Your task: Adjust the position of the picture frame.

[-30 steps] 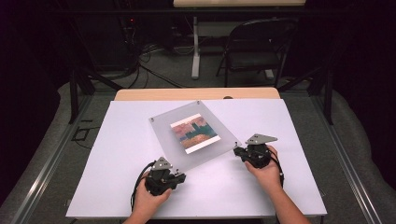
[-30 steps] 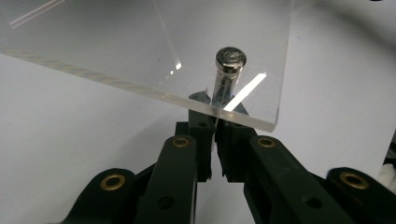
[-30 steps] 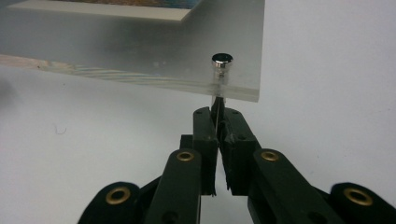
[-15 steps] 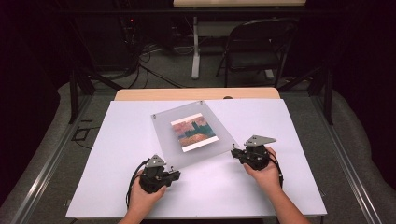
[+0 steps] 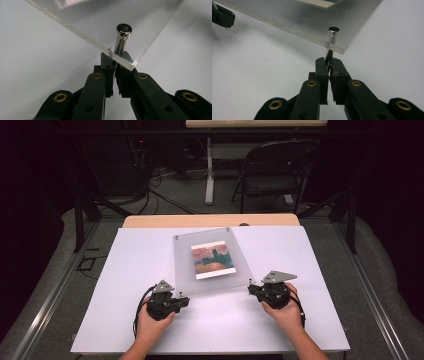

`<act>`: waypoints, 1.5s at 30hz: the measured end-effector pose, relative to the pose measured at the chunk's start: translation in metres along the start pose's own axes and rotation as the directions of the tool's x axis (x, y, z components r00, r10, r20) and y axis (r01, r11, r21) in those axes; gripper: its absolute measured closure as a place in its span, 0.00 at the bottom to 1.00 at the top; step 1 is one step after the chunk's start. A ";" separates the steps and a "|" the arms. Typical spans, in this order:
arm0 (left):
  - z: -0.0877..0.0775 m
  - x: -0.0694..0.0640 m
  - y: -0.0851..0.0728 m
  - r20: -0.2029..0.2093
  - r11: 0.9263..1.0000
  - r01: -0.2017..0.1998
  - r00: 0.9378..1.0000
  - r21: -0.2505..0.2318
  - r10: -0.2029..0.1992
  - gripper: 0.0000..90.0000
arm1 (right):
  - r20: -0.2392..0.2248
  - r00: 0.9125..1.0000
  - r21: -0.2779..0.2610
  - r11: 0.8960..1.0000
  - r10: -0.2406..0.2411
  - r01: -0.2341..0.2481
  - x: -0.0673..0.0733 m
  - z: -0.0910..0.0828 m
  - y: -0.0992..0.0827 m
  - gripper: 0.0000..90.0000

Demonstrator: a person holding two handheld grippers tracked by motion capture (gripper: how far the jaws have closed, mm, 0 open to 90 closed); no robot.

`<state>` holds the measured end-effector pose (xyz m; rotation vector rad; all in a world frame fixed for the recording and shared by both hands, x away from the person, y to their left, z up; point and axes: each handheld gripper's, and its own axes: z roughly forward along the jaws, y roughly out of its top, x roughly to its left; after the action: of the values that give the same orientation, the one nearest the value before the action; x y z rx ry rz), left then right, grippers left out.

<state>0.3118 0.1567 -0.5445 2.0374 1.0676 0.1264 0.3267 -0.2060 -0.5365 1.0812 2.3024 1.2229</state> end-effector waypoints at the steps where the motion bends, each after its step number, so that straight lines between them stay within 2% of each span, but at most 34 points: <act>1: 0.002 0.003 0.002 -0.002 1.000 0.001 1.000 -0.005 -0.001 0.95 | 0.002 1.000 0.002 1.000 -0.002 0.002 0.001 -0.001 -0.001 0.95; 6: 0.005 0.008 0.007 -0.007 1.000 0.003 1.000 -0.013 -0.003 0.95 | 0.013 1.000 -0.004 1.000 -0.001 0.001 0.004 -0.007 -0.003 0.95; 8: 0.008 0.015 0.011 -0.026 1.000 0.016 1.000 -0.020 -0.016 0.94 | 0.010 1.000 -0.011 1.000 0.008 -0.008 0.005 -0.008 -0.004 0.95; 9: 0.009 0.019 0.012 -0.040 0.999 0.025 0.999 -0.021 -0.026 0.94 | 0.010 1.000 -0.009 1.000 0.012 -0.011 0.005 -0.009 -0.004 1.00; 10: 0.011 0.023 0.012 -0.042 0.999 0.037 0.998 -0.014 -0.038 0.94 | -0.011 1.000 -0.040 0.999 0.015 -0.016 0.005 -0.011 -0.004 1.00; 11: 0.011 0.024 0.011 -0.037 0.998 0.055 0.998 -0.036 -0.056 0.94 | -0.021 0.999 -0.052 0.998 0.032 -0.033 0.006 -0.012 -0.002 1.00; 13: 0.011 0.017 0.016 -0.001 0.999 0.033 0.999 -0.038 -0.033 0.94 | -0.011 1.000 -0.071 0.997 0.024 -0.024 0.009 -0.009 0.001 1.00; 14: 0.011 0.017 0.016 -0.001 0.999 0.033 0.999 -0.038 -0.033 0.94 | 0.001 1.000 -0.062 0.998 0.011 -0.011 0.011 -0.008 0.002 1.00; 15: 0.013 0.006 0.020 -0.003 0.999 0.012 1.000 -0.048 -0.012 0.95 | 0.014 1.000 -0.058 0.998 -0.007 0.008 0.012 -0.007 0.004 1.00; 17: 0.018 0.002 0.021 0.008 0.999 0.011 1.000 -0.030 -0.011 0.95 | 0.010 1.000 -0.067 0.998 -0.009 0.010 0.012 -0.006 0.005 1.00; 19: 0.019 0.009 0.019 0.014 0.999 0.036 0.999 -0.020 -0.036 0.94 | 0.015 1.000 -0.049 0.999 -0.001 0.002 0.010 -0.004 0.002 1.00; 21: 0.016 0.016 0.019 0.005 0.998 0.059 0.998 -0.033 -0.058 0.94 | 0.018 1.000 -0.037 0.999 0.018 -0.017 0.006 -0.003 -0.003 0.99; 22: 0.016 0.016 0.019 0.005 0.998 0.059 0.998 -0.033 -0.058 0.93 | 0.018 1.000 -0.037 0.999 0.018 -0.017 0.006 -0.003 -0.003 0.99; 23: 0.014 0.023 0.020 0.002 0.996 0.077 0.997 -0.045 -0.077 0.93 | 0.019 0.999 -0.027 0.998 0.049 -0.048 0.001 -0.005 -0.006 0.96; 25: 0.013 0.030 0.020 -0.015 0.994 0.090 0.996 -0.054 -0.091 0.93 | 0.025 0.998 -0.026 0.998 0.066 -0.065 -0.001 -0.005 -0.008 0.94; 29: 0.016 0.039 0.018 -0.025 0.993 0.106 0.994 -0.044 -0.107 0.92 | 0.025 0.997 -0.015 0.998 0.068 -0.067 -0.003 -0.002 -0.010 0.90; 31: 0.018 0.041 0.018 -0.020 0.994 0.107 0.994 -0.038 -0.108 0.92 | 0.023 0.997 -0.017 0.997 0.077 -0.076 -0.002 -0.001 -0.010 0.88; 35: 0.021 0.040 0.017 -0.022 0.995 0.101 0.995 -0.024 -0.101 0.92 | 0.028 0.998 -0.007 0.998 0.058 -0.058 -0.002 0.001 -0.010 0.86; 45: 0.024 0.041 0.016 -0.012 0.994 0.110 0.994 -0.022 -0.111 0.91 | 0.032 0.996 -0.003 0.996 0.085 -0.085 -0.005 0.004 -0.012 0.79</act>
<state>0.3584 0.1670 -0.5600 1.9559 1.1799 0.0939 0.3262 -0.2114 -0.5492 1.2010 2.2525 1.2288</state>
